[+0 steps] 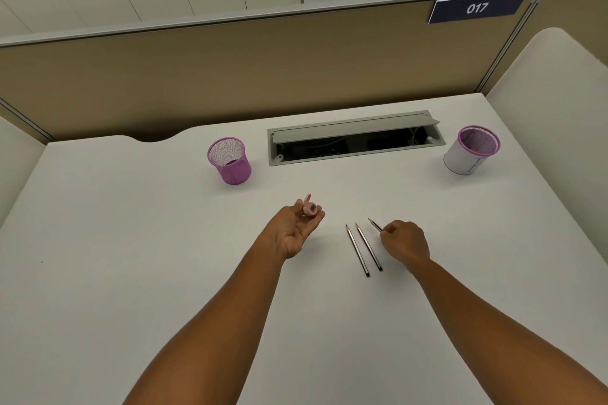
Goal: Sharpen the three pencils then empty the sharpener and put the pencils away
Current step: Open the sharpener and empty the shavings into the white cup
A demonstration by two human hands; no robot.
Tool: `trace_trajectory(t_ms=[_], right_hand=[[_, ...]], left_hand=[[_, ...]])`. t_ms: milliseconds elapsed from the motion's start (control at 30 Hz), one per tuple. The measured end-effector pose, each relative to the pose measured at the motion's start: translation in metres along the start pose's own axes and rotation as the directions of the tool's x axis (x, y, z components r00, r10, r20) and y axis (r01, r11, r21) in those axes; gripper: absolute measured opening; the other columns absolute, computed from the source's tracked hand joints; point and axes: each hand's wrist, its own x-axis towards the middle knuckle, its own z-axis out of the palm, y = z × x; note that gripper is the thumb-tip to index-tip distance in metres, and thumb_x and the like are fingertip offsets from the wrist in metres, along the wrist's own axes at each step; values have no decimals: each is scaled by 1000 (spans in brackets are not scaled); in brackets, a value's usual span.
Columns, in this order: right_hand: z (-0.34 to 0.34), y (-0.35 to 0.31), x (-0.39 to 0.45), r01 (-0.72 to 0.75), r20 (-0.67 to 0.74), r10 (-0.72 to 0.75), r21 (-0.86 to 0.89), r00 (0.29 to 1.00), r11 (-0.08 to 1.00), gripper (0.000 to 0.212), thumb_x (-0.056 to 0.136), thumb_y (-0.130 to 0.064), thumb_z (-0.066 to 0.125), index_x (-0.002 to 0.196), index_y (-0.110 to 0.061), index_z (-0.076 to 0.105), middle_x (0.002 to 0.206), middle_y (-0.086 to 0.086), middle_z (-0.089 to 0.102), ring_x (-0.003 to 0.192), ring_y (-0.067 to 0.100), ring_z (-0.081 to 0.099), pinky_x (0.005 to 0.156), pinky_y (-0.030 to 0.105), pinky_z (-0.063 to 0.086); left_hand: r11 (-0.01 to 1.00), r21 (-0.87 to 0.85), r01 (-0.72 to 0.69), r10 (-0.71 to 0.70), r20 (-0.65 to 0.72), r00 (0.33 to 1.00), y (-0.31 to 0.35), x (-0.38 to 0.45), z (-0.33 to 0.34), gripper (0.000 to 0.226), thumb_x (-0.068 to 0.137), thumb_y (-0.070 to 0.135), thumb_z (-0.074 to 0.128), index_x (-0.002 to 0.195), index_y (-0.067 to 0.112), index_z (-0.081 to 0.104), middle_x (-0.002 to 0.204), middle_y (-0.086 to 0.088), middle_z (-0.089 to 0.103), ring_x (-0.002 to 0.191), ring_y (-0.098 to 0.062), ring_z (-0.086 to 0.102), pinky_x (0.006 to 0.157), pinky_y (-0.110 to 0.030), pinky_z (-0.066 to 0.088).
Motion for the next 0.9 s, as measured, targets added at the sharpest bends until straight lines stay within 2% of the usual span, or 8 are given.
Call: trace_trajectory(t_ms=[67, 200, 400, 767, 900], right_hand=[[3, 4, 1, -2, 1, 2, -22, 1000, 1000, 17, 84, -17, 53, 87, -21, 70, 95, 1, 68, 88, 21, 61, 70, 29, 49], [8, 7, 2, 4, -13, -5, -87, 1000, 996, 19, 83, -18, 53, 90, -22, 70, 95, 0, 66, 89, 21, 60, 71, 28, 48], [15, 10, 3, 57, -9, -59, -189, 998, 980, 21, 82, -18, 51, 88, -23, 71, 92, 0, 64, 84, 21, 60, 67, 27, 48], [25, 21, 6, 67, -27, -72, -150, 997, 986, 14, 84, -21, 58, 93, -19, 69, 99, 2, 61, 89, 23, 59, 77, 31, 50], [25, 22, 6, 52, -18, -54, -77, 998, 996, 19, 81, -24, 57, 96, -17, 66, 103, 2, 61, 91, 22, 59, 79, 32, 49]], left_hand=[[1000, -1, 9, -9, -6, 1000, -1, 1, -3, 21, 101, 14, 49, 104, -1, 64, 104, -21, 62, 106, -30, 62, 101, -42, 48], [1000, 0, 14, -14, -20, 1000, -2, 4, -5, 22, 101, 13, 49, 115, 1, 61, 103, -22, 63, 104, -31, 63, 99, -42, 50], [1000, 6, 20, -20, -19, 1000, -4, 6, -9, 22, 100, 14, 50, 111, -1, 62, 100, -21, 64, 107, -31, 64, 98, -42, 51], [1000, 16, 26, -25, -17, 1000, -3, 3, -11, 20, 99, 14, 52, 103, 3, 69, 105, -22, 65, 108, -32, 65, 89, -43, 56], [999, 2, 42, -42, -7, 999, -3, -1, -10, 21, 99, 14, 53, 106, 3, 70, 108, -22, 65, 105, -32, 66, 78, -45, 59]])
